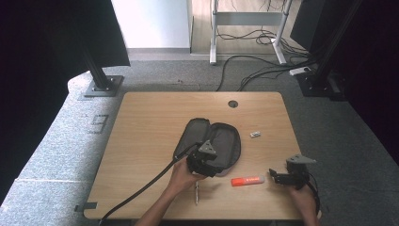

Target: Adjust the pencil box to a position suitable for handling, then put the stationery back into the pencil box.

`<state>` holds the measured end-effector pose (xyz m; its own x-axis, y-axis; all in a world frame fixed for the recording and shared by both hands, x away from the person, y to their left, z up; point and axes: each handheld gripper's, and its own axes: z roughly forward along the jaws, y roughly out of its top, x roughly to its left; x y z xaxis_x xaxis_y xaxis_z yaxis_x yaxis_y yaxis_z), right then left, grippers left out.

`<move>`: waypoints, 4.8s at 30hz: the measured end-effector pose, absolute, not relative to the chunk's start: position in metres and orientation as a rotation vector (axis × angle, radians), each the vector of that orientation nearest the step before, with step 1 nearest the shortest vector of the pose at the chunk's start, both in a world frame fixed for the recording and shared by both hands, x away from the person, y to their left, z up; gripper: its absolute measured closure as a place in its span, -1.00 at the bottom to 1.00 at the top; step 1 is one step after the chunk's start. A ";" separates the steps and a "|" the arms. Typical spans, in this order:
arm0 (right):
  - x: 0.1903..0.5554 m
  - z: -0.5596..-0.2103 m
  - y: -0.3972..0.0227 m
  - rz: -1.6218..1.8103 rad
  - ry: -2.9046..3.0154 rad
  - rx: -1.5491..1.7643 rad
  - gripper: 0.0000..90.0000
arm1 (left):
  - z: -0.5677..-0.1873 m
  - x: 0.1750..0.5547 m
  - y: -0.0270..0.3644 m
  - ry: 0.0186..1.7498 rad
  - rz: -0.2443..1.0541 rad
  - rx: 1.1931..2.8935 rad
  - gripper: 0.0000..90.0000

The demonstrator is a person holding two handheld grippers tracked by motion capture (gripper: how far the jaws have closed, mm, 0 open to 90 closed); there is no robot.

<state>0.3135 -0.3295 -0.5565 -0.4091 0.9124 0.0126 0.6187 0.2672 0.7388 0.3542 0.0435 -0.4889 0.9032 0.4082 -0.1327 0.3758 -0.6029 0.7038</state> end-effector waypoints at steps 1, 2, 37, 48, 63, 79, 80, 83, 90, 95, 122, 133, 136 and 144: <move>0.313 -0.556 -0.330 0.949 2.126 1.385 -0.74 | -0.488 0.354 0.046 0.569 0.054 2.270 -0.25; 0.313 -0.556 -0.329 0.949 2.126 1.385 -0.74 | -0.487 0.355 0.049 0.578 0.059 2.263 -0.28; 0.313 -0.556 -0.329 0.949 2.125 1.387 -0.74 | -0.480 0.340 0.149 0.825 0.221 2.167 -0.91; 0.313 -0.556 -0.329 0.949 2.125 1.386 -0.74 | -0.495 0.333 0.173 0.866 0.295 2.164 -1.00; 0.313 -0.556 -0.329 0.949 2.125 1.386 -0.74 | -0.518 0.329 0.194 0.914 0.363 2.170 -1.00; 0.313 -0.556 -0.329 0.949 2.125 1.387 -0.74 | -0.545 0.331 0.198 0.961 0.352 2.221 -1.00; 0.313 -0.556 -0.329 0.949 2.124 1.387 -0.74 | -0.546 0.331 0.198 0.967 0.353 2.226 -1.00; 0.313 -0.556 -0.329 0.949 2.125 1.387 -0.74 | -0.548 0.332 0.198 0.974 0.353 2.240 -1.00; 0.313 -0.556 -0.329 0.950 2.125 1.386 -0.74 | -0.549 0.333 0.197 0.988 0.361 2.249 -1.00; 0.313 -0.556 -0.330 0.950 2.125 1.386 -0.74 | -0.549 0.332 0.197 0.988 0.361 2.249 -1.00; 0.318 -0.539 -0.321 1.042 2.122 1.352 -0.85 | -0.549 0.332 0.197 0.998 0.364 2.244 -1.00; 0.329 -0.534 -0.310 1.027 2.166 1.309 -1.00 | -0.549 0.332 0.197 0.998 0.365 2.244 -1.00; 0.334 -0.533 -0.309 1.028 2.171 1.314 -1.00 | -0.549 0.333 0.197 0.997 0.364 2.244 -1.00; 0.346 -0.528 -0.305 1.017 2.174 1.347 -1.00 | -0.549 0.333 0.197 0.997 0.364 2.244 -1.00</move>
